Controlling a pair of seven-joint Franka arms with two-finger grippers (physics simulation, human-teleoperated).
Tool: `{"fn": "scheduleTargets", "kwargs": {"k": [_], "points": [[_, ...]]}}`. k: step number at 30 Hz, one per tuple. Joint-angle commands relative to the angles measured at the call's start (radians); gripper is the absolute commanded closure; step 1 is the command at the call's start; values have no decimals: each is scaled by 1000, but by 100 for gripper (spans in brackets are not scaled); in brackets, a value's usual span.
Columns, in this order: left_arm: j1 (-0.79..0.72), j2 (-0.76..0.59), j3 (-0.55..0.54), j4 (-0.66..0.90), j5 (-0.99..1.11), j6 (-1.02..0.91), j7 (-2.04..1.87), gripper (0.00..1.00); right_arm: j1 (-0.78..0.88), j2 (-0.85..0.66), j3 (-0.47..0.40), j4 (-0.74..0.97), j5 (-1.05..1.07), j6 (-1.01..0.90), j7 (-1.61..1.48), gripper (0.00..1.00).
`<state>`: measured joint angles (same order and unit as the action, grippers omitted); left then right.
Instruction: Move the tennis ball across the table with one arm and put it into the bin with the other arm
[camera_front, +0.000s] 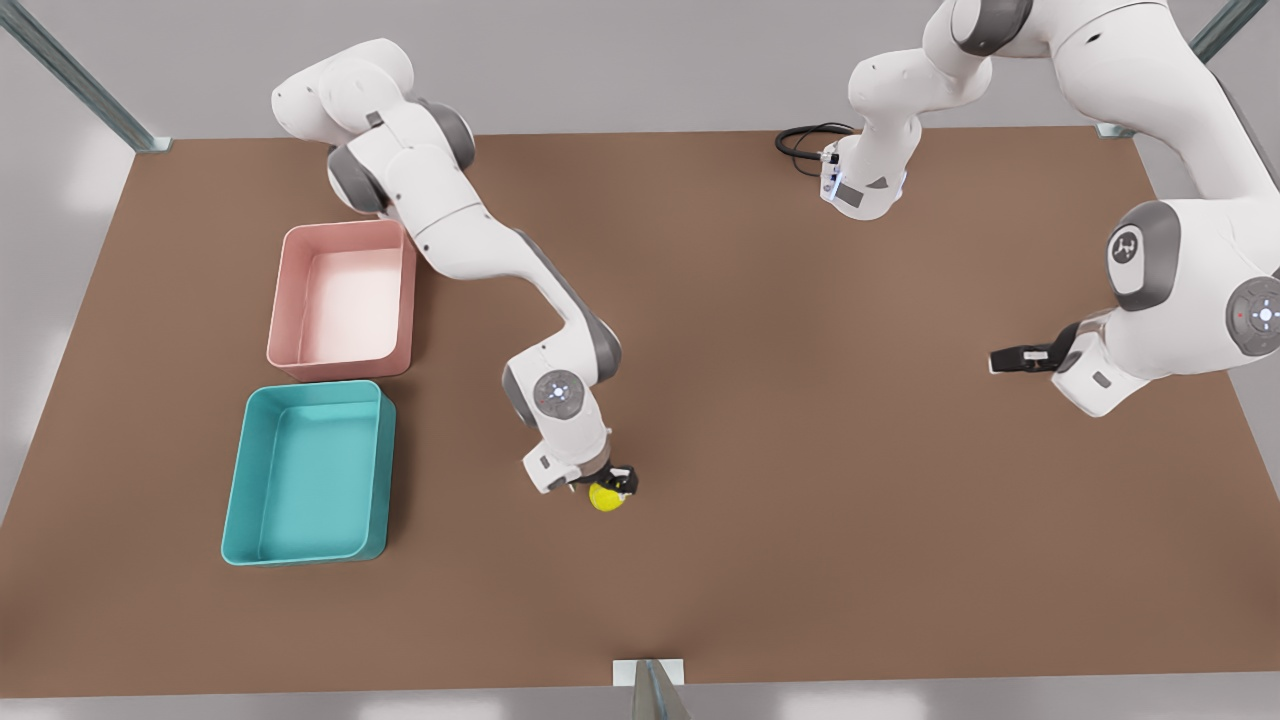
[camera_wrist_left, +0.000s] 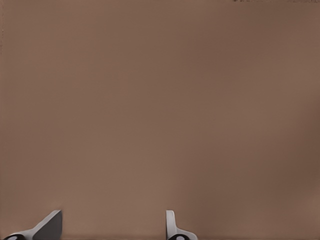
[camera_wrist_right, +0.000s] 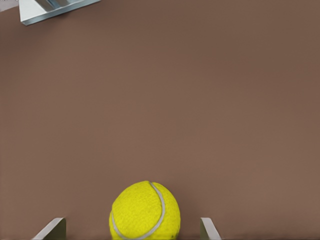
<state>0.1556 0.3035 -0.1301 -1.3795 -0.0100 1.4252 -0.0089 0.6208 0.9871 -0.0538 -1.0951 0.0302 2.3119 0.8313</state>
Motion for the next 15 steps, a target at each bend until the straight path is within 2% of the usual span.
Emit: {"fn": "scheduleTargets", "kwargs": {"k": [1, 15], "points": [[4, 0, 0, 0, -1, -3, -51, 0, 2, 8, 5, 0, 0, 52, 246, 0], [12, 16, 0, -1, -2, -20, -51, 0, 2, 61, 20, 3, -1, 89, 140, 0]]}}
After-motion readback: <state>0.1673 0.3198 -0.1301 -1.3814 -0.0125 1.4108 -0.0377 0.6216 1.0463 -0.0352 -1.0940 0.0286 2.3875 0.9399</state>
